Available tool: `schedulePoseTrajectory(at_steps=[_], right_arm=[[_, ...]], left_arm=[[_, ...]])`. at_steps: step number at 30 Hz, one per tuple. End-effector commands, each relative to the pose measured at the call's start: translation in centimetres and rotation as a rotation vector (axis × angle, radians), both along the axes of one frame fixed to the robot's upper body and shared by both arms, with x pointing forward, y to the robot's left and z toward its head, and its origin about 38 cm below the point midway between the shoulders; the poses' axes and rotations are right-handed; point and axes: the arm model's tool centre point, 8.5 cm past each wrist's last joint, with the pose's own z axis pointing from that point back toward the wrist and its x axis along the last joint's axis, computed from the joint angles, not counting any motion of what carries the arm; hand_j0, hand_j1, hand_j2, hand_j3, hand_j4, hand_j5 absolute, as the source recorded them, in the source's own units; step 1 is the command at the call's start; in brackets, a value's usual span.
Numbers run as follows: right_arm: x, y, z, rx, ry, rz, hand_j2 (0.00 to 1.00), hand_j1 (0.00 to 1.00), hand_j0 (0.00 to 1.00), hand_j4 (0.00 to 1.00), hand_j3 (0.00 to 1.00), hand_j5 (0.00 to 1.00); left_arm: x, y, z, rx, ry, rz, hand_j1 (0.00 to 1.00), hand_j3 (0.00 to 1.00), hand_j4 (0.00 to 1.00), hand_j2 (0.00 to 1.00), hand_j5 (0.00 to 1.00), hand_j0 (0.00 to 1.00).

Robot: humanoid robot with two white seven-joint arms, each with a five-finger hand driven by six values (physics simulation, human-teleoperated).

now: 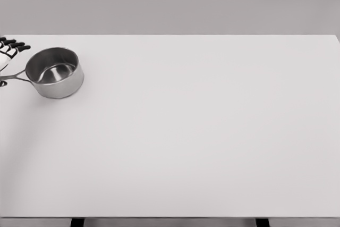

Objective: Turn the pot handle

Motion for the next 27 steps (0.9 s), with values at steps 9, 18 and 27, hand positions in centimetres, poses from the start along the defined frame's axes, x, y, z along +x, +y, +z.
schedulePoseTrajectory(at_steps=[9, 18, 27], right_arm=[[0.0, 0.0, 0.0, 0.0, 0.0, 0.0, 1.0, 1.0, 1.0, 1.0, 1.0, 1.0], [0.0, 0.0, 0.0, 0.0, 0.0, 0.0, 1.0, 1.0, 1.0, 1.0, 1.0, 1.0], [0.0, 0.0, 0.0, 0.0, 0.0, 0.0, 1.0, 1.0, 1.0, 1.0, 1.0, 1.0]], left_arm=[[0.7, -0.6, -0.7, 0.009, 0.001, 0.003, 1.0, 1.0, 1.0, 1.0, 1.0, 1.0], [0.7, -0.1, -0.8, 0.003, 0.002, 0.017, 1.0, 1.0, 1.0, 1.0, 1.0, 1.0], [1.3, -0.3, -2.2, -0.038, 0.023, 0.039, 1.0, 1.0, 1.0, 1.0, 1.0, 1.0]])
